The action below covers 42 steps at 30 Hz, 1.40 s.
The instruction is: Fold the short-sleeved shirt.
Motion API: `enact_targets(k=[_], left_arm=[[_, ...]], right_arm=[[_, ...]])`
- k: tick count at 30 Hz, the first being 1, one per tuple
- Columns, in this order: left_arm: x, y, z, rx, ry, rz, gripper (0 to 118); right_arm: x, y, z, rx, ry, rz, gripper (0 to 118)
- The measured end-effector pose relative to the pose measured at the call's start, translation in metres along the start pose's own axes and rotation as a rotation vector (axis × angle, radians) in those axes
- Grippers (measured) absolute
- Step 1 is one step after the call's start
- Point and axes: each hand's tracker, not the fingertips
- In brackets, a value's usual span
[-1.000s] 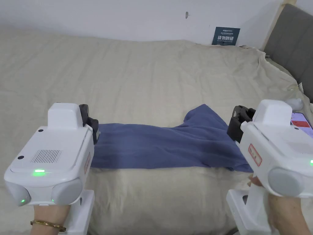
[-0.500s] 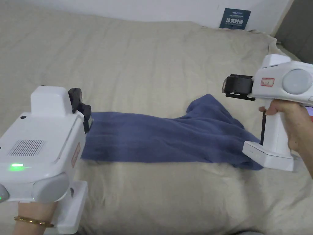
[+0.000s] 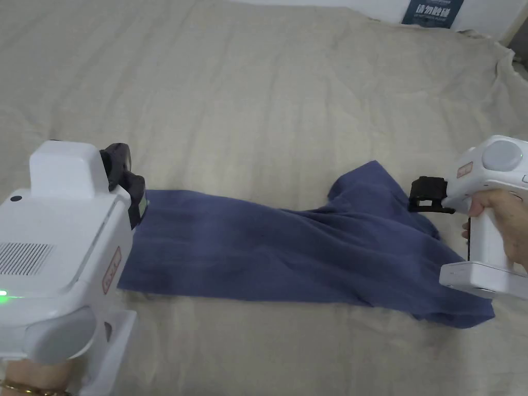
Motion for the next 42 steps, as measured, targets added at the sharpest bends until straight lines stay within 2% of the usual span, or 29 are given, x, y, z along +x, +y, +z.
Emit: enact_targets(k=[4,7,8,11,12,15,16,17,18,19,20,21,22,23,24,25,27,30,36,39,41,42], left_arm=[[0.001,-0.009,-0.019,-0.036,0.005,0.009,0],[0.002,-0.014,-0.029,-0.063,0.004,0.016,0],[0.002,-0.015,-0.031,-0.07,0.005,0.014,0],[0.004,-0.017,-0.036,-0.085,0.001,0.005,0],[0.005,-0.017,-0.037,-0.095,-0.003,0.006,0],[0.002,-0.017,-0.045,-0.133,-0.008,0.027,0],[-0.001,-0.015,-0.048,-0.141,-0.008,0.036,3],[-0.003,-0.012,-0.051,-0.151,-0.012,0.048,11],[-0.008,-0.008,-0.055,-0.168,-0.014,0.071,26],[-0.013,-0.003,-0.06,-0.186,-0.023,0.104,26],[-0.02,0.005,-0.068,-0.207,-0.027,0.138,32],[-0.025,0.01,-0.074,-0.228,-0.033,0.155,45],[-0.031,0.016,-0.082,-0.243,-0.041,0.176,67],[-0.035,0.021,-0.09,-0.263,-0.039,0.181,84],[-0.039,0.028,-0.1,-0.286,-0.042,0.175,107],[-0.044,0.032,-0.108,-0.315,-0.065,0.172,118],[-0.053,0.04,-0.124,-0.399,-0.111,0.152,118],[-0.071,0.04,-0.166,-0.537,-0.105,0.127,118],[-0.078,0.013,-0.213,-0.8,0.047,-0.072,118],[-0.081,-0.008,-0.229,-0.884,0.069,-0.125,118],[-0.079,-0.016,-0.23,-0.913,0.087,-0.132,111],[-0.079,-0.021,-0.232,-0.918,0.085,-0.131,103]], right_arm=[[0.001,0.001,-0.024,-0.042,0.012,0.003,82],[-0.001,-0.001,-0.035,-0.067,0.005,0.041,63],[-0.002,-0.002,-0.038,-0.068,0.001,0.044,55],[-0.001,-0.007,-0.044,-0.083,0.006,0.036,9],[-0.001,-0.009,-0.045,-0.083,0.005,0.036,3],[0.002,-0.012,-0.044,-0.068,0.008,0.018,2],[0.003,-0.012,-0.041,-0.062,0.012,0.01,2],[0.003,-0.012,-0.037,-0.048,0.015,0.006,2],[0.003,-0.011,-0.032,-0.03,0.013,0.007,2],[0.004,-0.009,-0.026,-0.012,0.015,0.011,2],[0.006,-0.008,-0.02,0.006,0.027,0.009,2],[0.007,-0.006,-0.014,0.02,0.033,0.005,2],[0.007,-0.005,-0.008,0.034,0.039,0.001,2],[0.007,-0.004,-0.001,0.044,0.048,-0.001,2],[0.007,-0.003,0.006,0.058,0.059,-0.001,2],[0.007,-0.002,0.012,0.072,0.064,-0.001,2],[0.007,-0.001,0.021,0.089,0.073,-0.006,2],[0.005,0.0,0.03,0.107,0.082,-0.01,2],[0.002,0.001,0.033,0.112,0.074,0.004,2],[0.001,0.001,0.028,0.107,0.068,0.007,2],[0.001,0.0,0.025,0.101,0.065,0.0,2],[0.001,0.0,0.024,0.099,0.063,-0.004,2]])
